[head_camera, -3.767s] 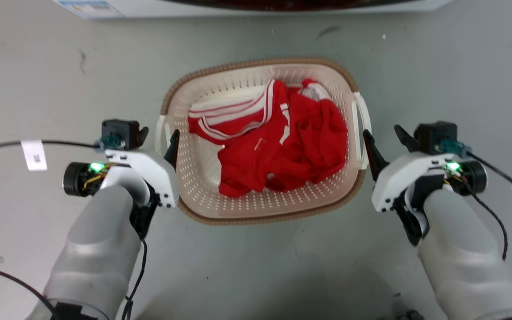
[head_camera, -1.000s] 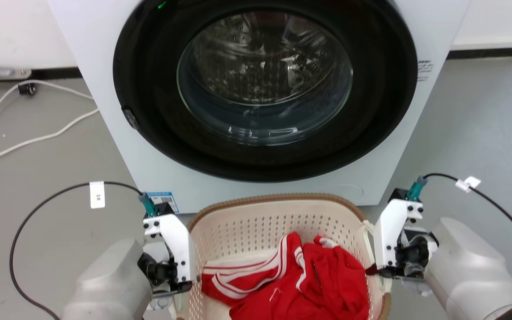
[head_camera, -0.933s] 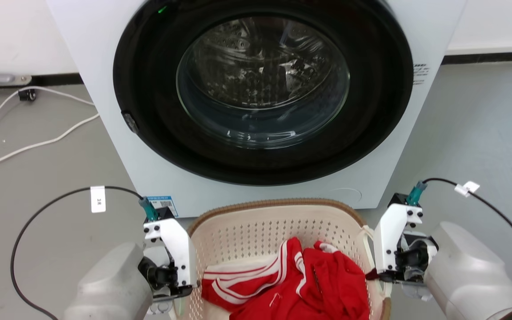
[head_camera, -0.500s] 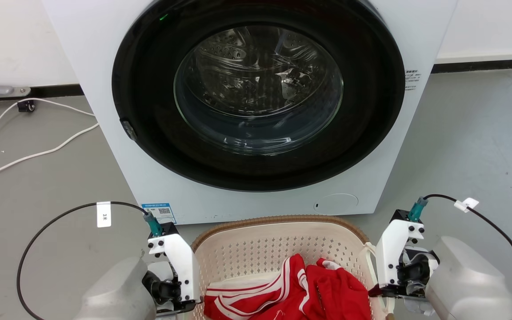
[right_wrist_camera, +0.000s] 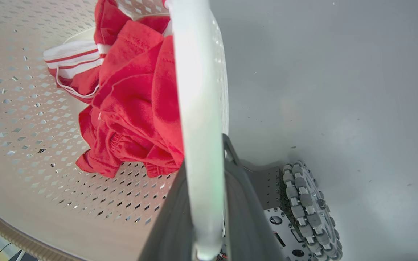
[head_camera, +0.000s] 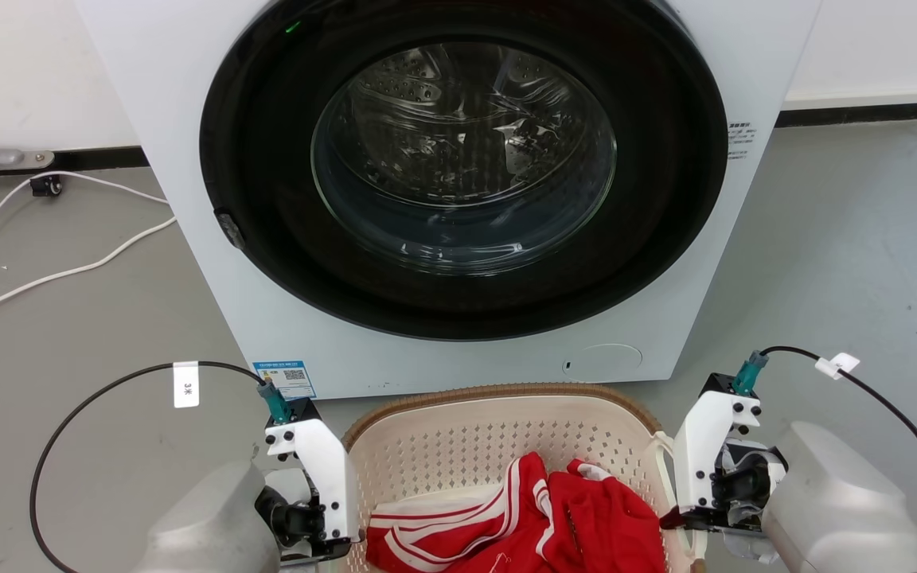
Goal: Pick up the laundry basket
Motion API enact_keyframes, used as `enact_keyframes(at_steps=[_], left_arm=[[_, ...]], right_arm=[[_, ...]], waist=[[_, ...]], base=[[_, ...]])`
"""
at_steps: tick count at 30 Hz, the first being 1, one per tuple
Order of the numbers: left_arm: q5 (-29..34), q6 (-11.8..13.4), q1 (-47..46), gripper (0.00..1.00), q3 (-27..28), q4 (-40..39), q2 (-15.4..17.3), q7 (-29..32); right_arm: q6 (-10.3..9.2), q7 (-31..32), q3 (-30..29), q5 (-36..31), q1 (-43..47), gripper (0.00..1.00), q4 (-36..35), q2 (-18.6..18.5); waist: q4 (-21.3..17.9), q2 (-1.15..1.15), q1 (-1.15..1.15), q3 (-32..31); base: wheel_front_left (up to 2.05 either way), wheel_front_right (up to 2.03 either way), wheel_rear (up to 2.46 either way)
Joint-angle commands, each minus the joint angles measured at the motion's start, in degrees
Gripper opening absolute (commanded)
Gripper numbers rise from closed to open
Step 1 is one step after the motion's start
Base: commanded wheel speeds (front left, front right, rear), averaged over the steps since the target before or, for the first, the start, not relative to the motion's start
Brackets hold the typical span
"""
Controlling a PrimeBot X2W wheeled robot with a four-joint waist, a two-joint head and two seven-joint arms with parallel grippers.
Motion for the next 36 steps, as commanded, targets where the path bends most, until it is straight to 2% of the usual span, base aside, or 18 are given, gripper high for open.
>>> enact_keyframes(at_steps=[1, 36], left_arm=[[-0.80, -0.89, 0.16, 0.00, 0.01, -1.21, -1.14, -0.12], [-2.50, -0.90, 0.23, 0.00, -2.16, -1.44, -0.89, -2.13]], right_arm=[[0.16, -0.05, -0.56, 0.04, 0.25, 0.00, -0.26, 1.03], [0.16, 0.82, -5.55, -4.21, 1.00, 0.00, -0.26, 1.82]], waist=[[-0.03, 0.00, 0.00, -0.01], [0.04, 0.00, 0.00, 0.15]], base=[[0.00, 0.00, 0.00], [0.00, 0.00, 0.00]])
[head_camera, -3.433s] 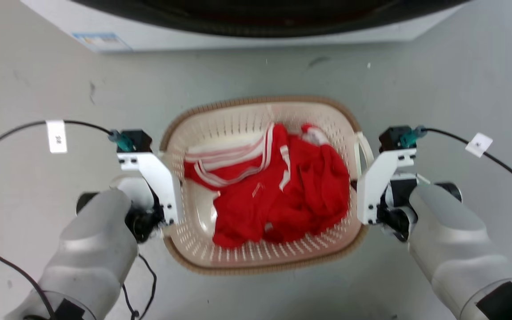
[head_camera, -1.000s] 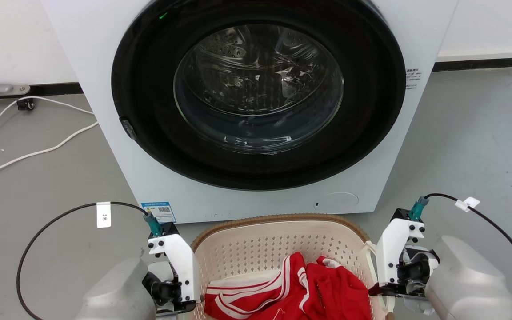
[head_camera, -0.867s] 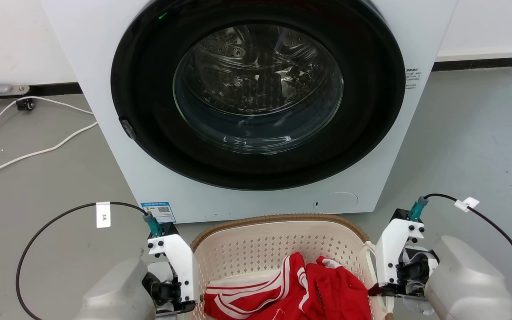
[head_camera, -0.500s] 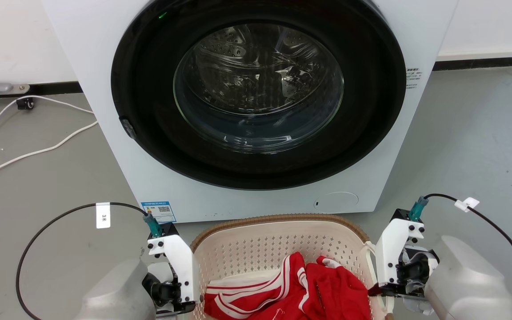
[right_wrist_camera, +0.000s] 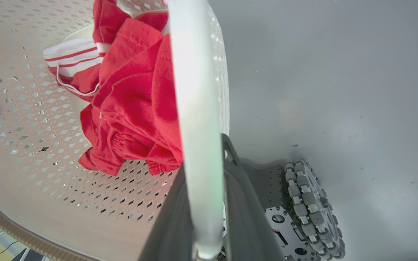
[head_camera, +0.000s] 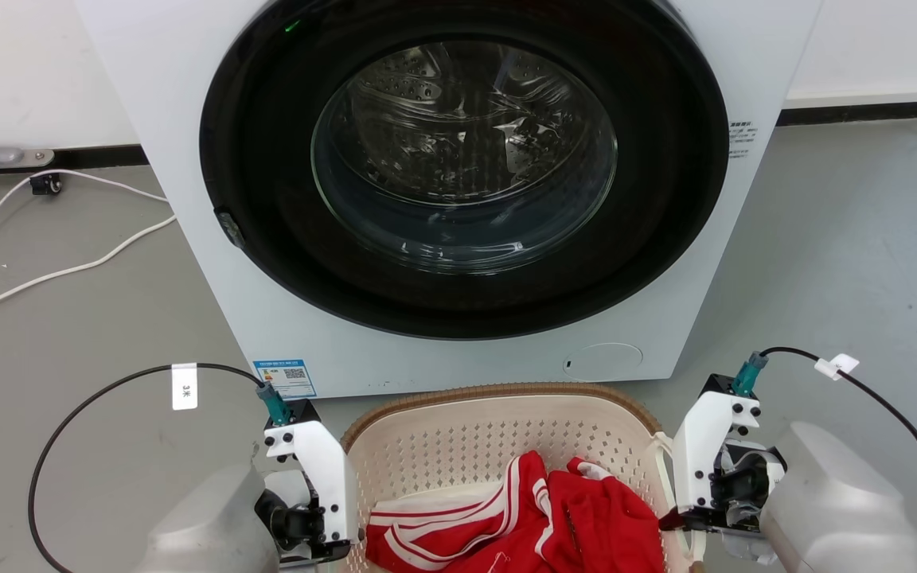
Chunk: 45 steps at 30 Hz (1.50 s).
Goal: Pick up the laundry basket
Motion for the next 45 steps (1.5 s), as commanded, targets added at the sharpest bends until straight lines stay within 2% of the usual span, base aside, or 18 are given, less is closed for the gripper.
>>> enact_keyframes(at_steps=[1, 45], left_arm=[[-0.87, -0.90, 0.20, 0.00, -0.04, -1.18, -1.30, -0.21], [-3.22, -0.90, 0.15, 0.00, -2.08, -1.42, -1.19, -1.14]], right_arm=[[0.16, 0.00, -0.60, 0.13, 0.72, 0.00, -0.26, 1.07], [0.16, 0.78, -5.74, -3.93, 0.97, 0.00, -0.27, 2.21]], waist=[[0.03, 0.00, 0.00, -0.01], [0.07, 0.00, 0.00, 0.06]], base=[[0.00, 0.00, 0.00], [0.00, 0.00, 0.00]])
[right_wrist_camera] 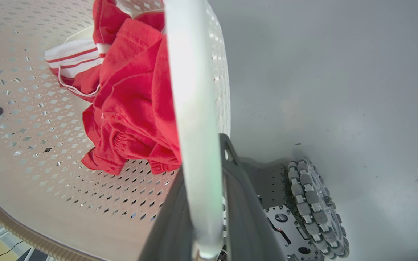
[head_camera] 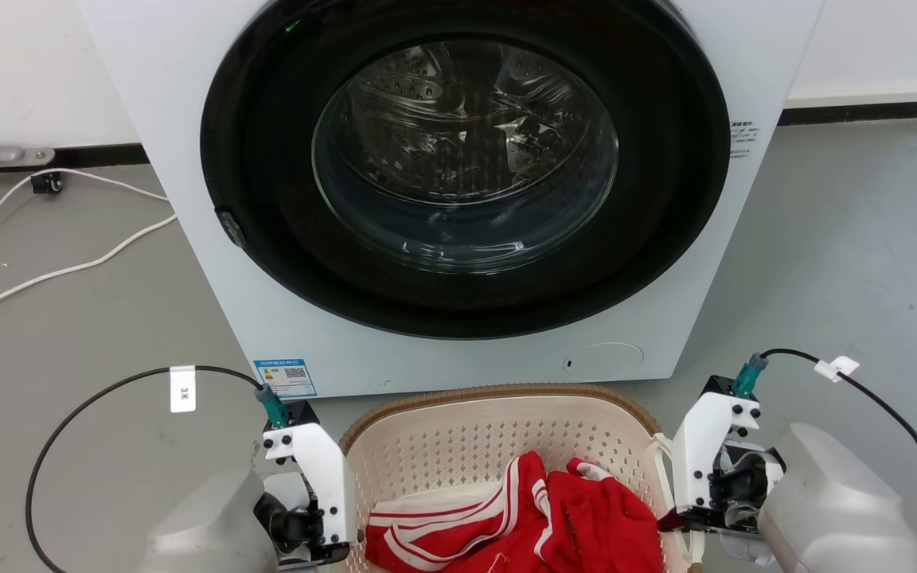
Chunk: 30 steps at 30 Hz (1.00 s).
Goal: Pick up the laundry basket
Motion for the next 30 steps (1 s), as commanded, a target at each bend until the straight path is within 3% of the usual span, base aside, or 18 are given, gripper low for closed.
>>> enact_keyframes(at_steps=[1, 30], left_arm=[[-0.93, -0.90, 0.14, 0.00, 0.06, -1.33, -1.48, -0.15], [-2.23, -0.91, -0.04, 0.00, -1.12, -1.39, -1.61, -0.92]], right_arm=[[0.16, 0.17, -0.53, 0.44, 0.59, 0.00, -0.28, 1.44], [0.17, 0.37, -3.16, -1.82, 0.89, 0.00, -0.28, 1.91]], waist=[[-0.02, 0.00, 0.00, 0.00], [0.27, 0.00, 0.00, 0.07]], base=[[0.00, 0.00, 0.00], [0.00, 0.00, 0.00]])
